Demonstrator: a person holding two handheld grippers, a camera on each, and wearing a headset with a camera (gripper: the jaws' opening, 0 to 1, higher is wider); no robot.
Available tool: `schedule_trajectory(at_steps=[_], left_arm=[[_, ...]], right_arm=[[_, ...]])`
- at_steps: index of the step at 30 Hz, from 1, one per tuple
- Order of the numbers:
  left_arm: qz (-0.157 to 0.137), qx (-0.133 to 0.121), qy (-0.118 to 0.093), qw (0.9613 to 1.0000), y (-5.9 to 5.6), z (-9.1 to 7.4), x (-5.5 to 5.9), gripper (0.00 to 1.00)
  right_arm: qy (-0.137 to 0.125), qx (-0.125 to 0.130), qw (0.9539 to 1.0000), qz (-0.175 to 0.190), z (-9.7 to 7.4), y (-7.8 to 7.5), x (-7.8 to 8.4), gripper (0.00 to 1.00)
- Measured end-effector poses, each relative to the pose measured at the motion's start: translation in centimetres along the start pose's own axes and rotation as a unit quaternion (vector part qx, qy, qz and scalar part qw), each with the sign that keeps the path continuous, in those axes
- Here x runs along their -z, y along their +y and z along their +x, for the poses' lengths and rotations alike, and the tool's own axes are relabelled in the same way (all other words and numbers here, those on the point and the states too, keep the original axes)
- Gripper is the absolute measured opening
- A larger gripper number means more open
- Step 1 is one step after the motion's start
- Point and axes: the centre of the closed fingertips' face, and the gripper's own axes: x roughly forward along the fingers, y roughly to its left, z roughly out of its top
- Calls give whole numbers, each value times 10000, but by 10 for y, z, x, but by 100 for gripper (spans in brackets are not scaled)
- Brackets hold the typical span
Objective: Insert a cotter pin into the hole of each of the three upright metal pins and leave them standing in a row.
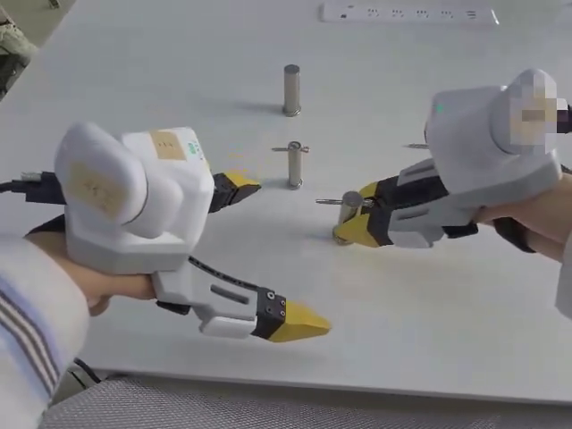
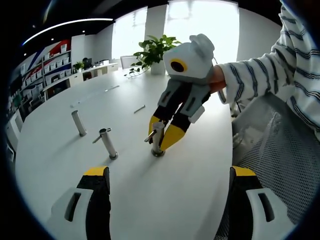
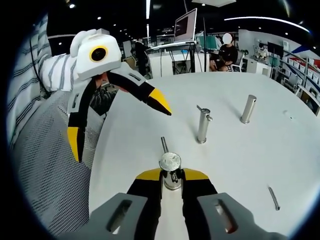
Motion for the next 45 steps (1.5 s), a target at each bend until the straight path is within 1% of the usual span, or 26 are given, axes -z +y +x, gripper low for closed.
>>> schedule_trajectory(at_steps=[4, 6, 9, 11, 12, 14, 17, 18, 19, 20, 23, 25, 28, 31, 35, 39, 42, 45], left_arm=[[-1, 18, 85, 10000, -2, 0, 6, 99], [-9, 19, 93, 10000, -2, 0, 7, 99], [-27, 13, 76, 10000, -3, -1, 6, 99], [-31, 23, 67, 10000, -3, -2, 6, 99], [-40, 15, 69, 10000, -3, -2, 6, 99], [-93, -9, 78, 9999, -3, -3, 7, 99], [-218, -25, 2, 9998, -3, -5, 8, 99], [-239, -21, -14, 9997, -4, -6, 8, 99], [-245, -26, -17, 9997, -5, -7, 8, 99], [-257, -33, -1, 9997, -6, -7, 10, 99], [-258, -53, 78, 9996, -7, -9, 15, 99], [-283, -63, 81, 9995, -7, -10, 16, 99], [-367, -130, -19, 9992, -5, -11, 14, 99], [-419, -145, -37, 9990, -5, -12, 13, 99], [-415, -152, 2, 9990, -4, -13, 15, 99], [-435, -133, -11, 9990, -4, -13, 14, 99], [-441, -132, -12, 9989, -4, -13, 13, 99], [-426, -136, -4, 9990, -3, -13, 13, 99]], right_arm=[[30, 85, 9997, -211, 1, 1, -1, 8], [26, 95, 9997, -233, 1, 1, -1, 8], [43, 64, 9998, -167, 0, 0, -1, 8], [123, 85, 9994, -321, -1, -2, -1, 8], [137, 92, 9993, -342, -2, -3, -1, 8], [111, 110, 9994, -319, -5, -8, -3, 8], [61, 190, 9994, -274, -9, -18, -7, 8], [56, 235, 9993, -272, -11, -23, -8, 8], [56, 253, 9993, -267, -11, -25, -8, 8], [56, 292, 9992, -265, -12, -34, -7, 8], [34, 377, 9990, -233, -14, -46, -8, 8], [17, 430, 9989, -208, -15, -52, -9, 8], [20, 481, 9986, -197, -16, -60, -9, 8], [-4, 496, 9987, -135, -14, -64, -9, 8], [5, 512, 9986, -96, -12, -70, -5, 8], [9, 514, 9987, -53, -11, -68, -4, 8], [-17, 545, 9985, 61, -10, -72, -3, 8], [-34, 581, 9982, 140, -10, -73, -2, 8]])
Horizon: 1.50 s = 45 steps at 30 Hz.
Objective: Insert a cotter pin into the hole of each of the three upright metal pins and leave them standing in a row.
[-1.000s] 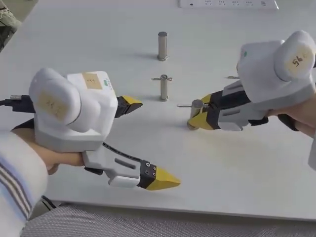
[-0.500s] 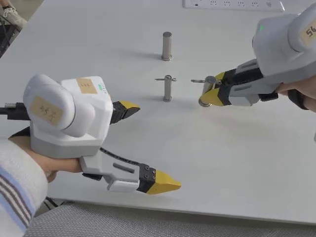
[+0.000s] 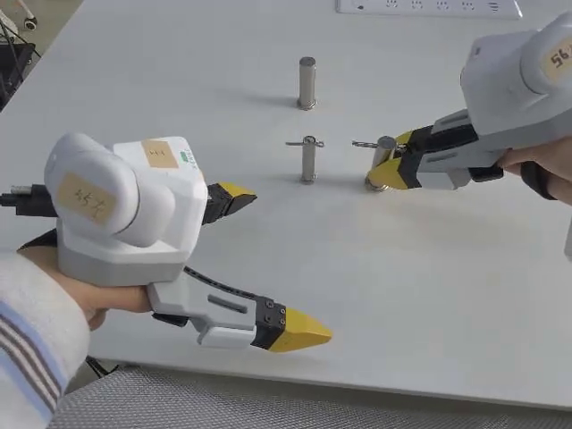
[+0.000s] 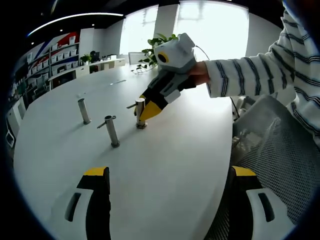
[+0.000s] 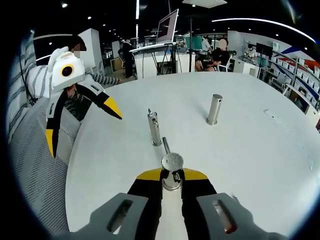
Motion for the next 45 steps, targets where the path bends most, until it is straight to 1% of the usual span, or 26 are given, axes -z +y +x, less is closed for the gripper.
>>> schedule_trajectory(at_steps=[3, 11, 12, 13, 16, 19, 21, 24, 25, 27, 28, 30, 32, 34, 36, 38, 41, 45], left_arm=[[2, 7, 6, 10000, 0, 0, 0, 99], [-1, 21, 35, 10000, -1, 1, 1, 99], [2, 19, 36, 10000, -1, 1, 1, 99], [-3, 16, 33, 10000, -1, 2, 1, 99], [-44, 29, -10, 10000, -1, 2, -1, 99], [-66, 13, -44, 10000, -1, 2, -3, 99], [-74, 6, -57, 10000, -1, 1, -4, 97], [-48, -24, -55, 10000, 0, 0, -5, 97], [-50, -34, -62, 10000, 0, -1, -5, 97], [-58, -71, -72, 9999, 1, -2, -6, 97], [-48, -135, -78, 9999, 4, -3, -7, 97], [-117, -181, -35, 9998, 6, -5, -6, 97], [-72, -247, -36, 9997, 8, -6, -6, 97], [-103, -258, -47, 9996, 8, -7, -6, 97], [-144, -260, -100, 9995, 7, -7, -8, 97], [-203, -276, -159, 9993, 7, -8, -10, 97], [-283, -312, -247, 9988, 7, -9, -13, 97], [-386, -337, -348, 9981, 7, -10, -16, 97]], right_arm=[[-48, -10, 10000, 58, 1, 0, 0, 8], [-114, 11, 9999, 81, 0, 6, 0, 8], [-106, 38, 9999, 52, 0, 6, 0, 8], [-42, 84, 9999, -136, 0, 6, 1, 8], [-59, 72, 9999, -86, 0, 7, 1, 9], [-103, 89, 9999, 54, 0, 7, 0, 9], [-190, 118, 9997, 134, -1, 7, -2, 10], [-348, 117, 9989, 307, -3, 9, -7, 18], [-357, 104, 9988, 319, -4, 9, -7, 23], [-355, 116, 9987, 336, -6, 11, -7, 26], [-310, 212, 9988, 299, -8, 10, -6, 27], [-284, 420, 9983, 291, -12, 7, -5, 30], [-338, 428, 9980, 332, -17, 10, -6, 35], [-490, 459, 9969, 414, -25, 15, -12, 43], [-564, 487, 9963, 433, -32, 19, -14, 48], [-573, 494, 9962, 440, -37, 23, -15, 50], [-609, 512, 9956, 489, -48, 31, -18, 60], [-735, 511, 9941, 608, -58, 41, -19, 70]])
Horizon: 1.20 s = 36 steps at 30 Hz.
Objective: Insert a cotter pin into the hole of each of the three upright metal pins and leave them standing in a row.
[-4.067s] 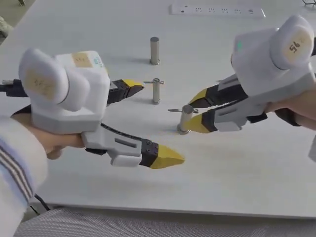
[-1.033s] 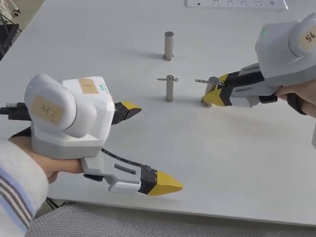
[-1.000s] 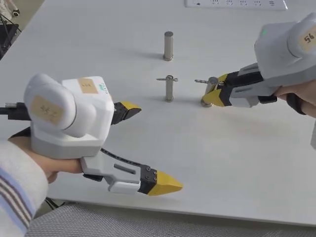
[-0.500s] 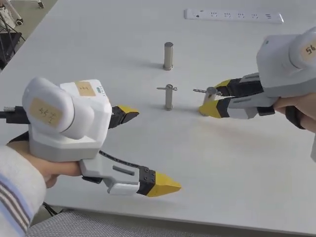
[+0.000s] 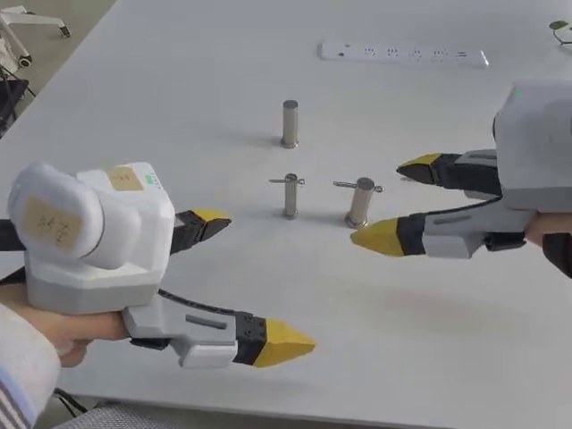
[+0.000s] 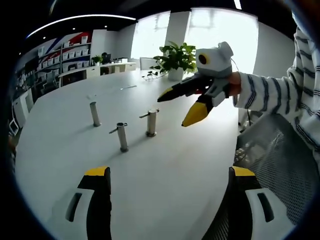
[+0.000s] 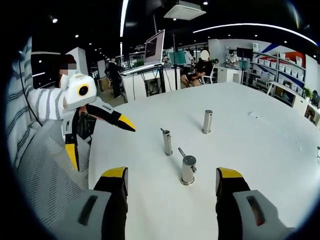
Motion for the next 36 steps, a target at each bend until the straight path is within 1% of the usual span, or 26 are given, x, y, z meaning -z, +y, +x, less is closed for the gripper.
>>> schedule_trajectory(at_steps=[1, 2, 4, 6, 10, 12, 13, 15, 17, 19, 22, 25, 28, 29, 31, 32, 34, 35, 36], left_arm=[[-35, -9, -4, 10000, 1, 0, 0, 97], [-51, -12, -3, 10000, 1, 0, 0, 97], [-79, -34, 6, 10000, 2, -1, 2, 97], [-89, -49, 4, 9999, 4, -1, 2, 97], [-154, -92, -48, 9998, 7, -6, 0, 97], [-200, -122, -73, 9997, 10, -8, -1, 97], [-217, -137, -76, 9996, 12, -10, -1, 97], [-225, -136, -92, 9996, 14, -12, -2, 97], [-248, -152, -110, 9995, 17, -14, -4, 97], [-224, -172, -110, 9995, 20, -15, -5, 97], [-232, -201, -106, 9995, 24, -16, -6, 97], [-248, -166, -106, 9995, 30, -16, -7, 97], [-156, -68, -84, 9998, 38, -15, -14, 97], [-106, -46, -68, 9999, 43, -15, -17, 97], [-18, -42, -67, 10000, 50, -14, -24, 97], [-11, -40, -88, 10000, 56, -14, -29, 97], [-62, 53, -299, 9995, 63, -11, -46, 98], [-65, 71, -450, 9989, 68, -10, -57, 98], [-70, 72, -528, 9986, 72, -9, -64, 98]], right_arm=[[-5, 27, 10000, 16, -2, 0, 2, 71], [14, 118, 9999, 91, -5, -1, 5, 71], [-81, 182, 9994, 287, -10, -1, 8, 71], [-154, 193, 9987, 437, -16, 2, 10, 70], [-209, 244, 9982, 498, -29, 7, 14, 72], [-231, 344, 9974, 581, -36, 6, 17, 76], [-247, 368, 9967, 682, -40, 6, 20, 77], [-299, 428, 9957, 769, -45, 5, 21, 78], [-292, 503, 9938, 944, -51, 4, 24, 80], [-331, 644, 9918, 1050, -55, 0, 26, 81], [-327, 787, 9895, 1167, -59, -4, 32, 87], [-310, 809, 9873, 1333, -61, -6, 37, 90], [-325, 778, 9856, 1462, -62, -5, 39, 95], [-326, 773, 9856, 1469, -63, -4, 39, 95], [-359, 767, 9863, 1417, -64, -1, 37, 96], [-394, 739, 9869, 1380, -64, 2, 35, 96], [-442, 704, 9879, 1307, -64, 5, 32, 96], [-425, 706, 9878, 1322, -65, 6, 32, 96], [-423, 686, 9878, 1329, -65, 7, 32, 97]])
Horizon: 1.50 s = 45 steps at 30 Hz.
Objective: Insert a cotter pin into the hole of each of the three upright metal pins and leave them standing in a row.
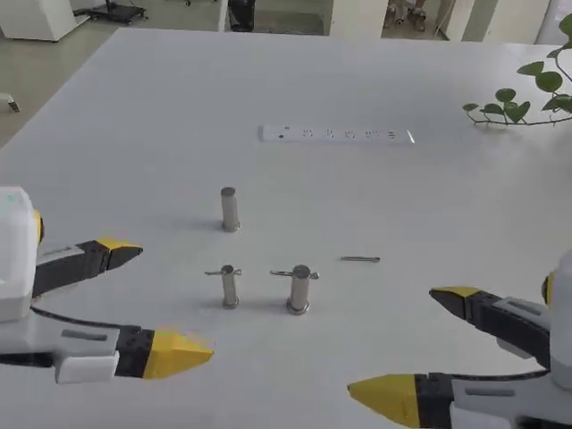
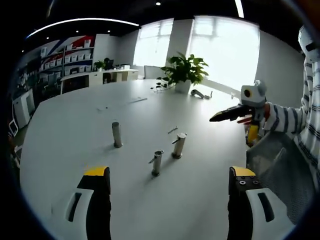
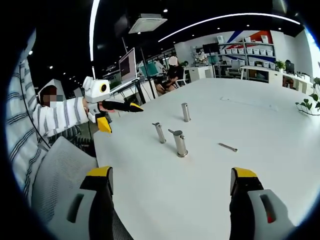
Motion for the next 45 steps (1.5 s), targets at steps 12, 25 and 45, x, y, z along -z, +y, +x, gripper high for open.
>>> schedule_trajectory(at_steps=[12, 25, 45], left_arm=[[-89, -168, -606, 9980, 55, 40, -60, 94], [-126, -444, -173, 9988, 89, 82, -47, 64], [-230, -769, 434, 9958, 115, 123, -12, 31]], right_arm=[[-74, 145, 9998, 111, -14, -4, 0, 95], [64, 280, 9995, 162, -24, -10, 8, 92], [176, 272, 9993, 187, -23, -9, 10, 88]])
